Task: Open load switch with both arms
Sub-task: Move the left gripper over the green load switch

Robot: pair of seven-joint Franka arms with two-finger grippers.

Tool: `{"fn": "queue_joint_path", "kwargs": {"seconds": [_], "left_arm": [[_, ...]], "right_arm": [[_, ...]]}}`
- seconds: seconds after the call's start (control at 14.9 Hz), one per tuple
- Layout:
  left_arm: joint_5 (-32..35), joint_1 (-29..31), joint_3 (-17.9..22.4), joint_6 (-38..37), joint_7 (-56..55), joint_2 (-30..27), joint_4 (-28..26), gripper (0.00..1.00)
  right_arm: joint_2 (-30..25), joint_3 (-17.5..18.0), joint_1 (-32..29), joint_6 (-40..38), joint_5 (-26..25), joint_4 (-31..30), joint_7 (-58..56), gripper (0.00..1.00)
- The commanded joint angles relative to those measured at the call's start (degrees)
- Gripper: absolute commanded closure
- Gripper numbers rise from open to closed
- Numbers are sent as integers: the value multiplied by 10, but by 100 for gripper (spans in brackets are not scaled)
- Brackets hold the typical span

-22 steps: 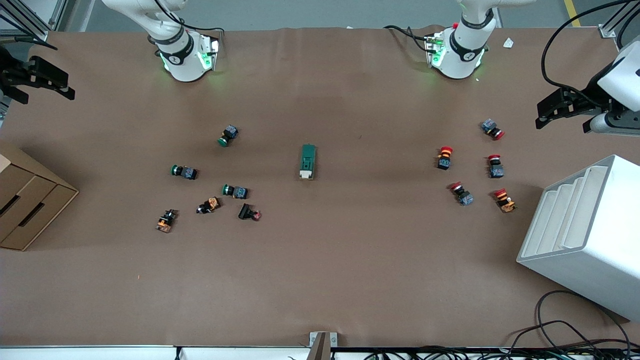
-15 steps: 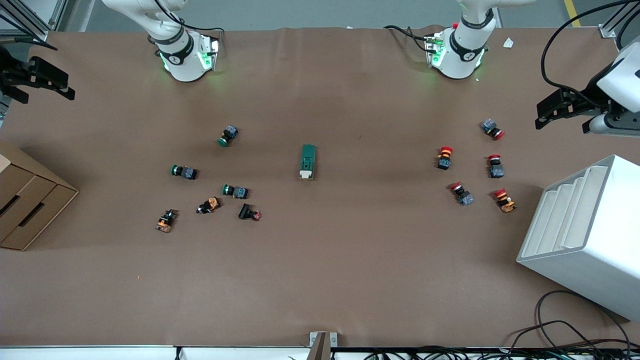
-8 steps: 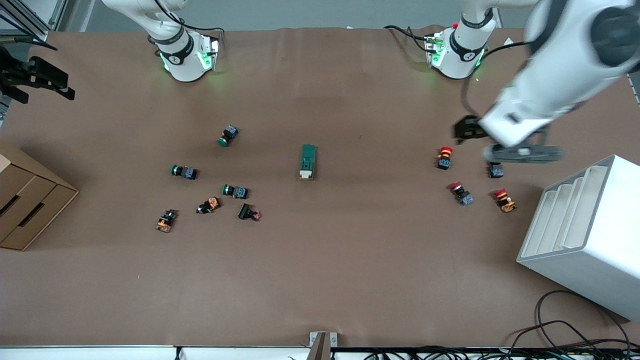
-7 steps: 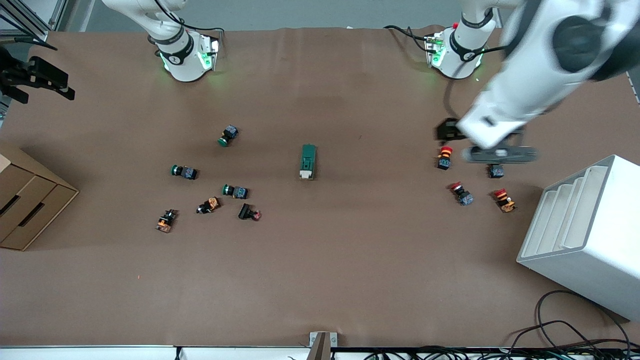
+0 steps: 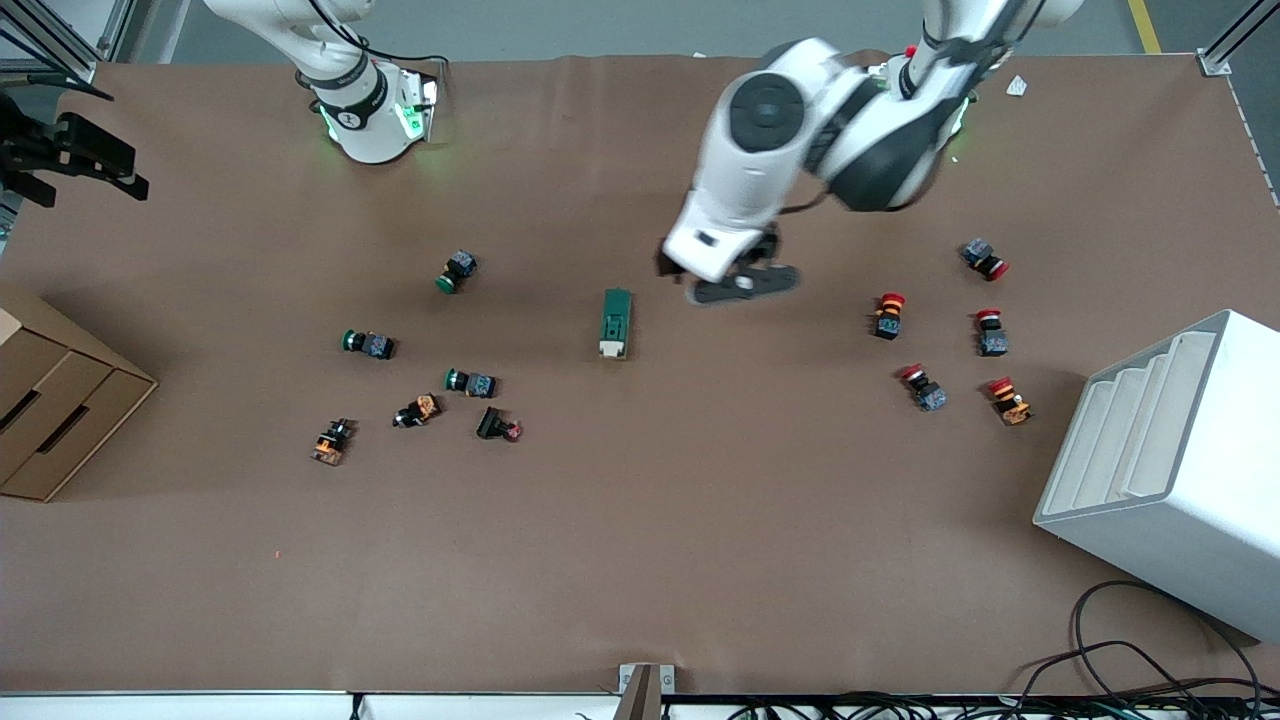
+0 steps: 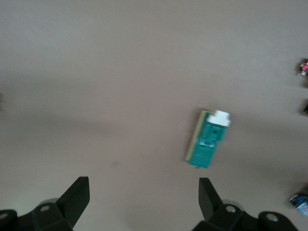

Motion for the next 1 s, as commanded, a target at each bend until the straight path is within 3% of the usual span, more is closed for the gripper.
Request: {"fn": "queue_joint_path", "kwargs": {"seconds": [0.0, 0.2, 0.47, 0.8, 0.94], "left_arm": [[83, -52, 2, 50, -103, 52, 8, 0], [149, -105, 3, 99, -202, 91, 7, 0], [309, -158, 2, 103, -363, 140, 4, 2], [448, -207, 2, 103, -490, 184, -10, 3], [504, -213, 1, 103, -542, 189, -30, 3]], "right_arm": [[23, 0, -2, 1, -2, 1, 9, 0], [83, -1, -9, 1, -2, 2, 5, 0], [157, -1, -41, 4, -2, 6, 4, 0], [165, -1, -46, 30, 7, 1, 21, 0], [177, 3, -28, 53, 17, 0, 109, 0]]}}
